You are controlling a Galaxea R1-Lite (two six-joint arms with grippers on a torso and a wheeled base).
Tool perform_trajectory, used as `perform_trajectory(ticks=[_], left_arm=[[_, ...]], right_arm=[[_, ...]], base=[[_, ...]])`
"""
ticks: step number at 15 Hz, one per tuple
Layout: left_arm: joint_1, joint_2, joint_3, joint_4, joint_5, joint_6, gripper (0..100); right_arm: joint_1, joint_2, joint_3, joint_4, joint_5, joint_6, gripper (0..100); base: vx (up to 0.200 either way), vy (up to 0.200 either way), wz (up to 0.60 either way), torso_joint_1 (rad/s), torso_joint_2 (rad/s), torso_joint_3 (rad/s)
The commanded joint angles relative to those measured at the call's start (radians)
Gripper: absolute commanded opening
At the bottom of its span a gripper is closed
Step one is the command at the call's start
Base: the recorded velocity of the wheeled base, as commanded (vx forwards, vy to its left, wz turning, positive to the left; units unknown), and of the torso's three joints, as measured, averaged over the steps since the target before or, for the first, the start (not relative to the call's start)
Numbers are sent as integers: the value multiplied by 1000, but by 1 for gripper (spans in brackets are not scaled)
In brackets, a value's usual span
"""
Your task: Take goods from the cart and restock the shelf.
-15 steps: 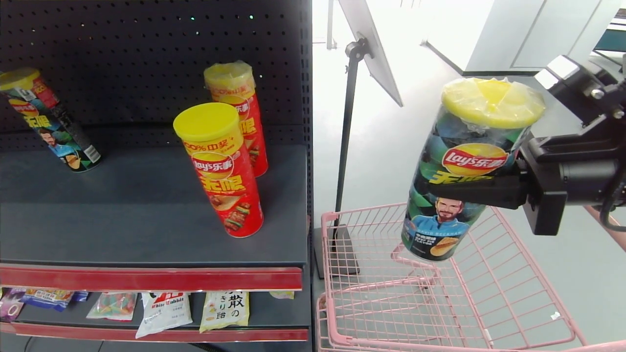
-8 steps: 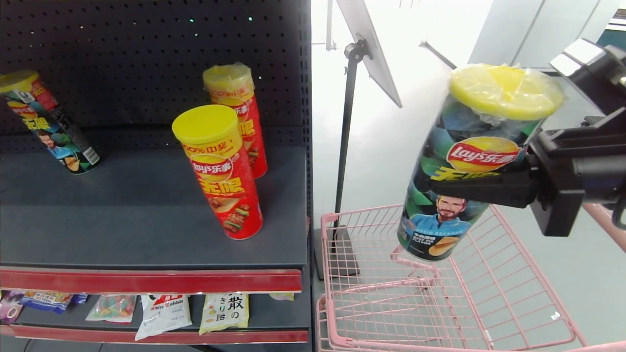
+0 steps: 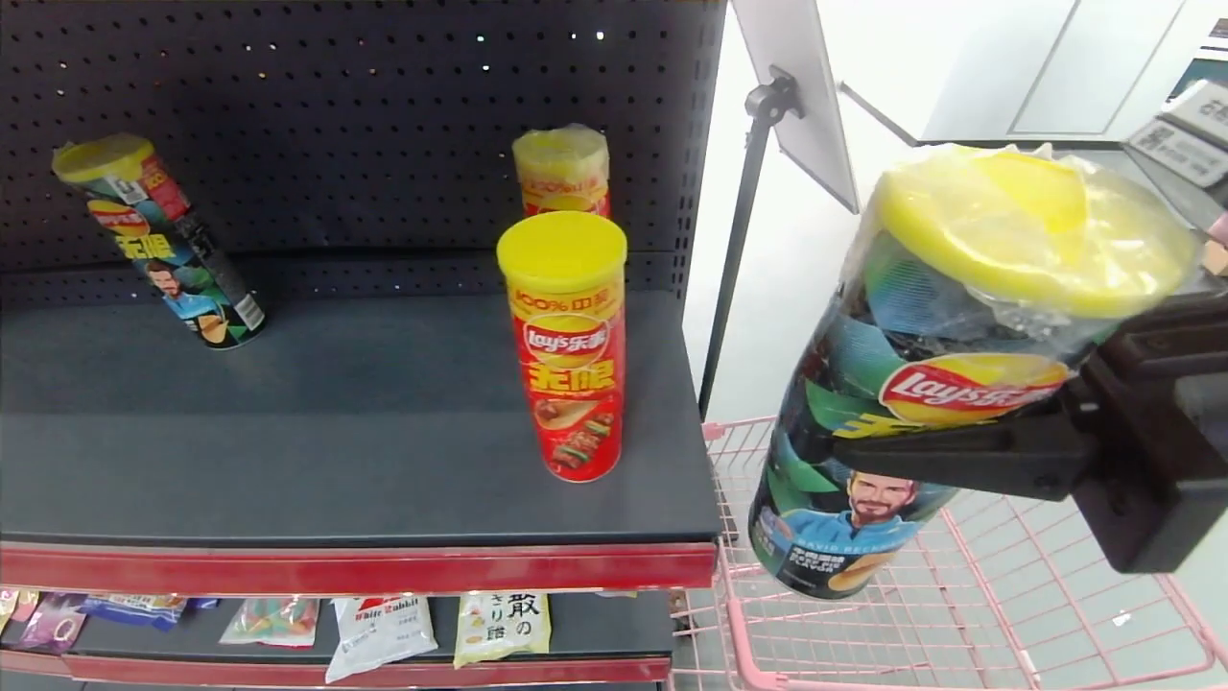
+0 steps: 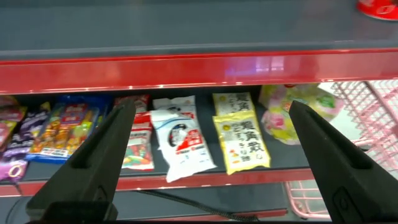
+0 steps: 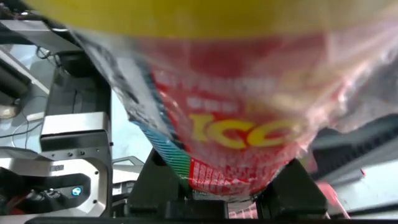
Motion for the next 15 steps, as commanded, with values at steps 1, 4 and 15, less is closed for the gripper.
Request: perform_trajectory(ticks=[1,4,15], left_arm=[[0,1,0,0,0,0,100],[0,1,0,0,0,0,100],[0,1,0,0,0,0,100]], right_arm=[[48,-13,-2,-2,-7,4,0],[105,-15,-8,-2,-51,21,0],[228,40,-5,-5,-108,44,0]], base=[[0,200,0,2,2,-2],[0,200,0,2,4,-2],[0,200,0,-1,3,3]])
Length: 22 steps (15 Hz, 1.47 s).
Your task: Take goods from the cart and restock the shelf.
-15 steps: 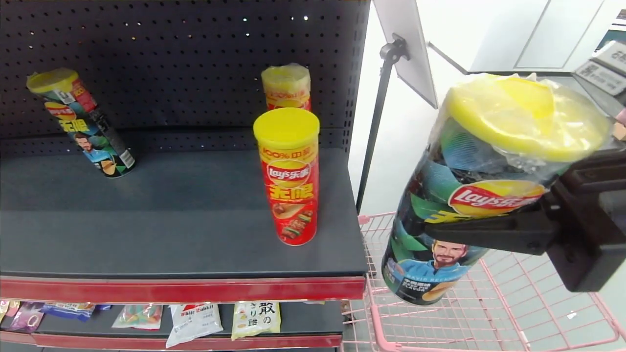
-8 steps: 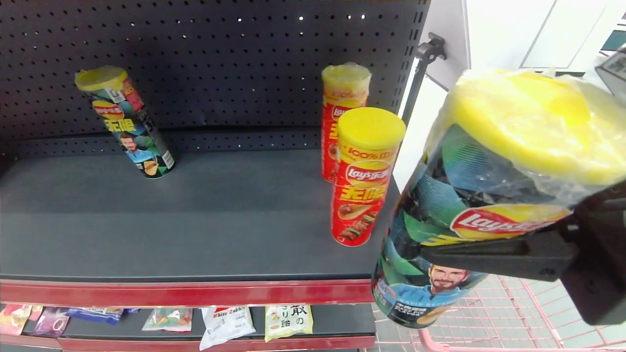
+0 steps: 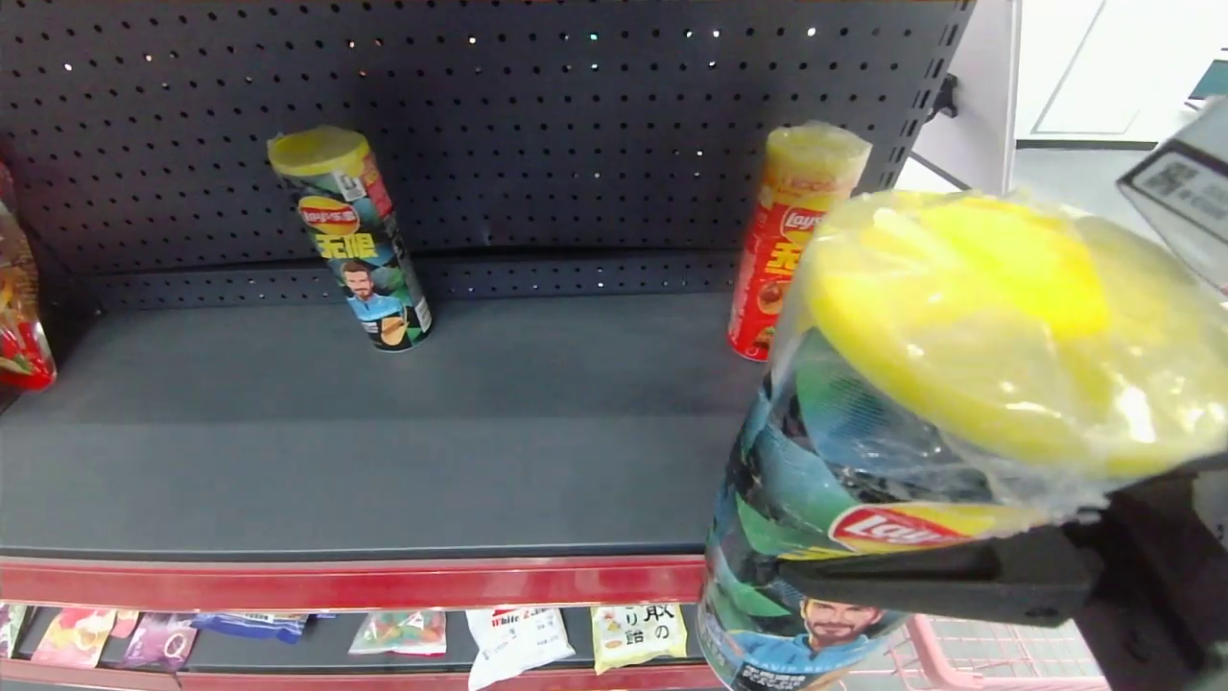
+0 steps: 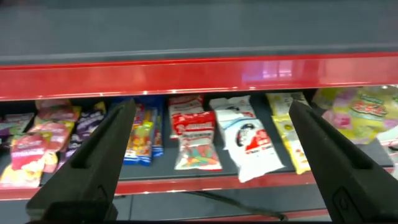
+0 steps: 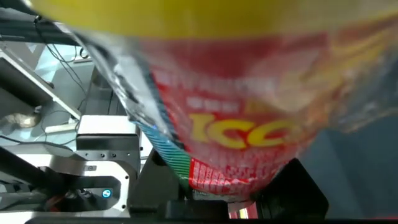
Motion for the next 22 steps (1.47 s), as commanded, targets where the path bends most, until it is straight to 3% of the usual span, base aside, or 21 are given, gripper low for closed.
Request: perform_trajectory(ticks=[1,7,12,16,22], left_arm=[[0,1,0,0,0,0,100],[0,1,0,0,0,0,100],[0,1,0,0,0,0,100],[0,1,0,0,0,0,100],[0,1,0,0,0,0,100]], right_arm=[[4,40,3,-2,1,-1,0],[6,148,-72,-5,-24,0,0],[-5,132,-20,-5,-26,-1,0],[-77,125,-13,-5,-24,-1,0],[-81,106,-3,-8,-24,-1,0]], base=[[0,200,0,-2,-2,2],[0,200,0,1,2,2],[0,200,0,4,3,-1],[0,0,0,0,0,0],[0,0,0,0,0,0]])
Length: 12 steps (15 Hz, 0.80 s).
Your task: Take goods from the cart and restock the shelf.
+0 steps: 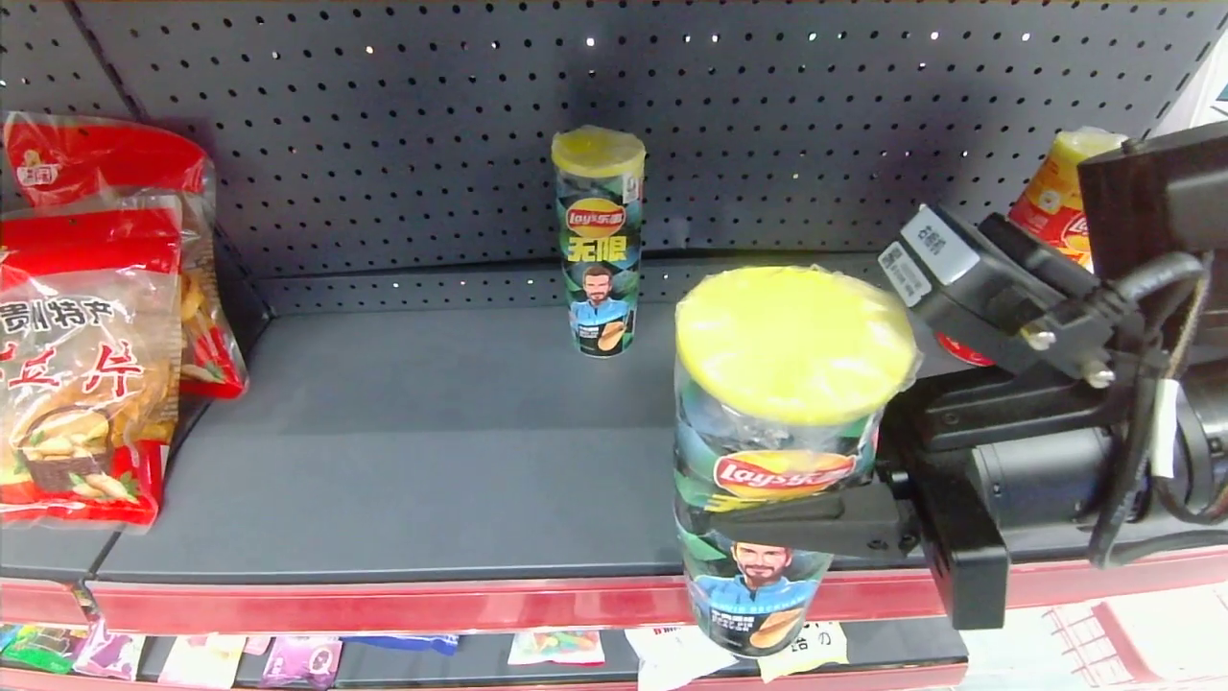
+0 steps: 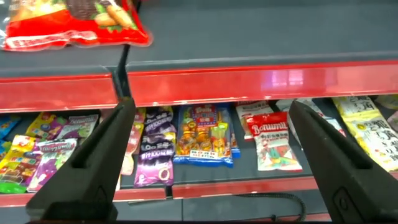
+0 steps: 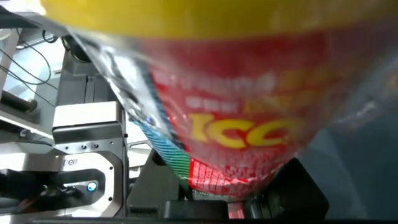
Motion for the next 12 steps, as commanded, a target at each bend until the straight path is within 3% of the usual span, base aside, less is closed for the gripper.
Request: perform_trajectory(ticks=[1,12], left_arm=[[1,1,0,0,0,0,100],[1,1,0,0,0,0,100]], right_arm=[[-1,-9,3,-10,0,-1,0],[-14,-26,24,-18,0,-1,0]], base=[[0,0,0,0,0,0],[0,0,0,0,0,0]])
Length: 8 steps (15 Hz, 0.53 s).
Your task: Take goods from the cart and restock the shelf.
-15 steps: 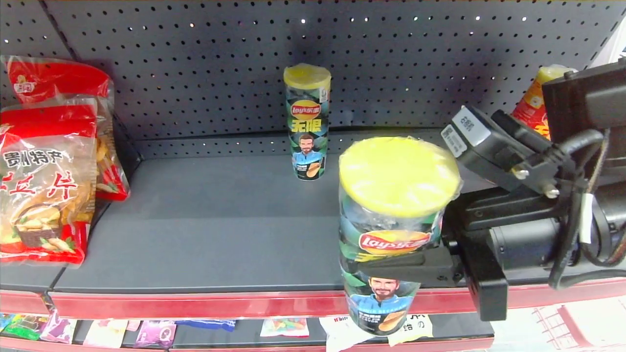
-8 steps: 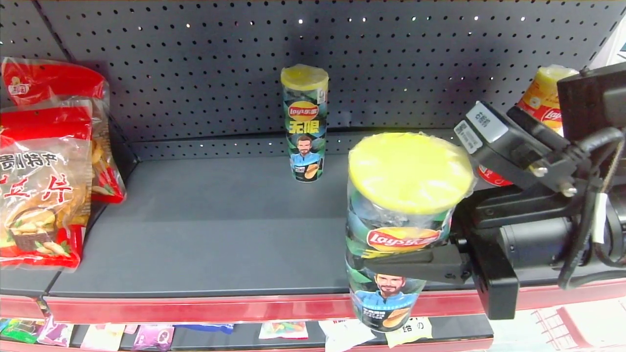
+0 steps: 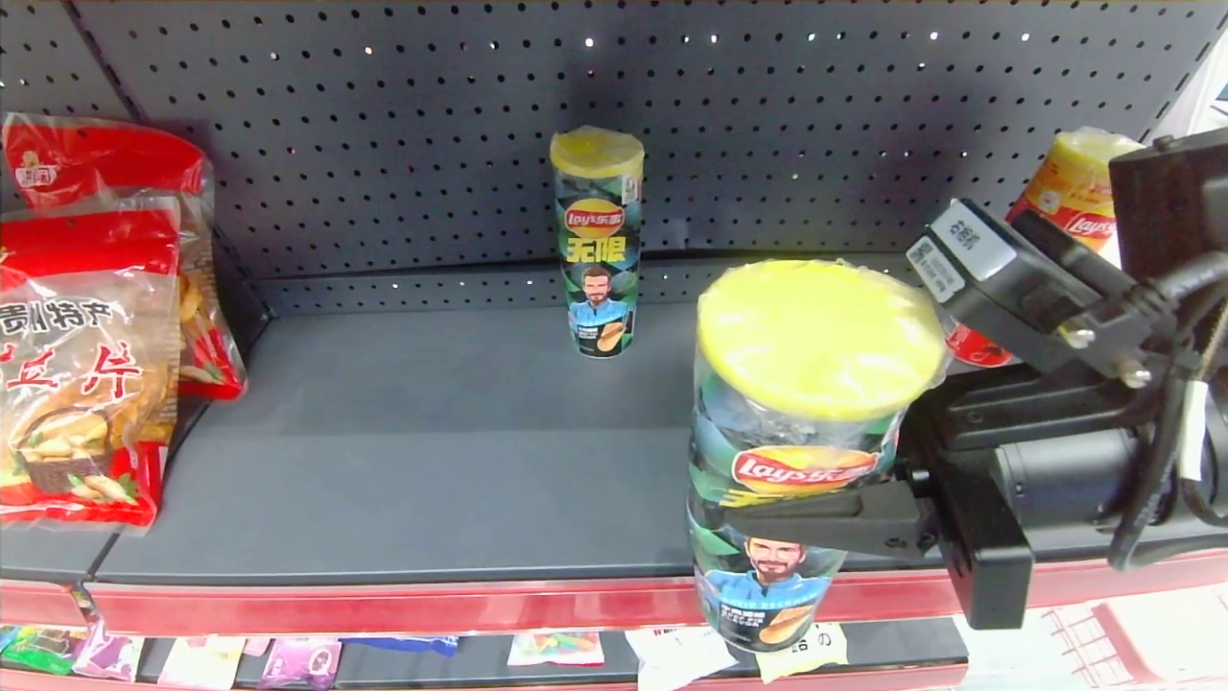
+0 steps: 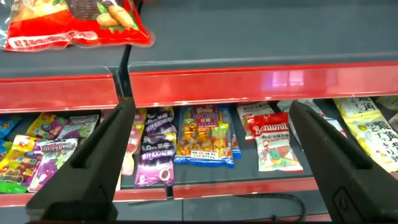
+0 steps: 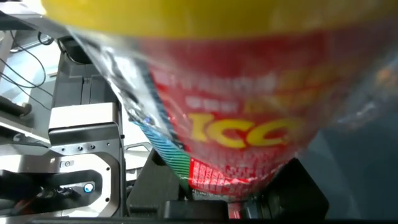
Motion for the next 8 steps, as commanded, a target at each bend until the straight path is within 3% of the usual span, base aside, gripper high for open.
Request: perform_trajectory(ticks=[1,8], left_arm=[[0,1,0,0,0,0,100],[2,1,0,0,1,0,100]], right_arm=[[0,-3,0,-1,0,0,0],[0,-3,0,-1,0,-1,0]], base=[[0,0,0,0,0,0],[0,0,0,0,0,0]])
